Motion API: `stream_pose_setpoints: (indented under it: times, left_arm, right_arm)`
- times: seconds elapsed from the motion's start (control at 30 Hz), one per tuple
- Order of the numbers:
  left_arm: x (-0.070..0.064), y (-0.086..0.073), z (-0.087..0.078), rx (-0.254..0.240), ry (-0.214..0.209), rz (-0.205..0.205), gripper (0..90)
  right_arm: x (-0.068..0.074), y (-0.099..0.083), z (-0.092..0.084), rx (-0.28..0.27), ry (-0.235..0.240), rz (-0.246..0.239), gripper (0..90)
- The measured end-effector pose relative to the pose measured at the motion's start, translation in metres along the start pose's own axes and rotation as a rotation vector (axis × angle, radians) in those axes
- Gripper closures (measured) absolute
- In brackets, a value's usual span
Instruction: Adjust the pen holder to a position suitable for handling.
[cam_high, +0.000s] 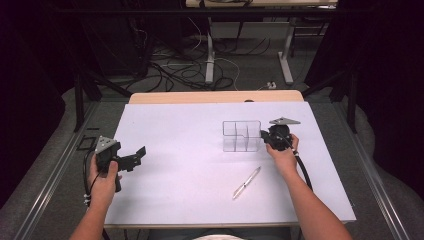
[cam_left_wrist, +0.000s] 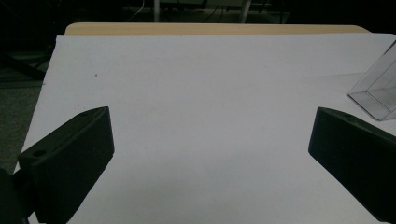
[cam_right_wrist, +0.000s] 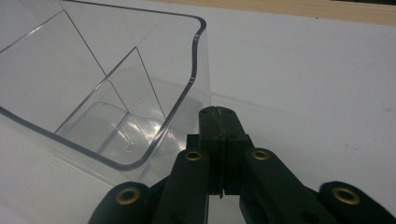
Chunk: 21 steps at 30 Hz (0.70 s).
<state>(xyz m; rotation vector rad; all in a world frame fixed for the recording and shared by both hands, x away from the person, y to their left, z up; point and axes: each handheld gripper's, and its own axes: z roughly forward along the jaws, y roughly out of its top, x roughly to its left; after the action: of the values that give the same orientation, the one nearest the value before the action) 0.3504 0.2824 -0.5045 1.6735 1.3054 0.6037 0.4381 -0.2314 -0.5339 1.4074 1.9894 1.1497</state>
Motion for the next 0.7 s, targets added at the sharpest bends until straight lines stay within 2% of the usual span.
stream_pose_setpoints:
  times: [0.03,0.1,0.5,0.7]
  left_arm:
    - [0.000,0.000,0.000,0.000,0.000,0.000,0.1]
    - [0.000,0.000,0.000,0.001,-0.001,-0.003,0.1]
    - [0.000,0.000,0.000,0.003,0.000,-0.002,0.1]
    - [0.000,0.000,0.001,0.003,-0.002,-0.002,0.1]
  right_arm:
    - [0.000,0.000,0.000,-0.002,0.001,-0.008,90.0]
    - [0.004,0.001,0.001,0.001,0.004,0.005,90.0]
    - [0.026,0.003,0.009,0.009,0.033,-0.028,90.0]
    - [0.036,0.001,0.014,0.013,0.046,-0.011,90.0]
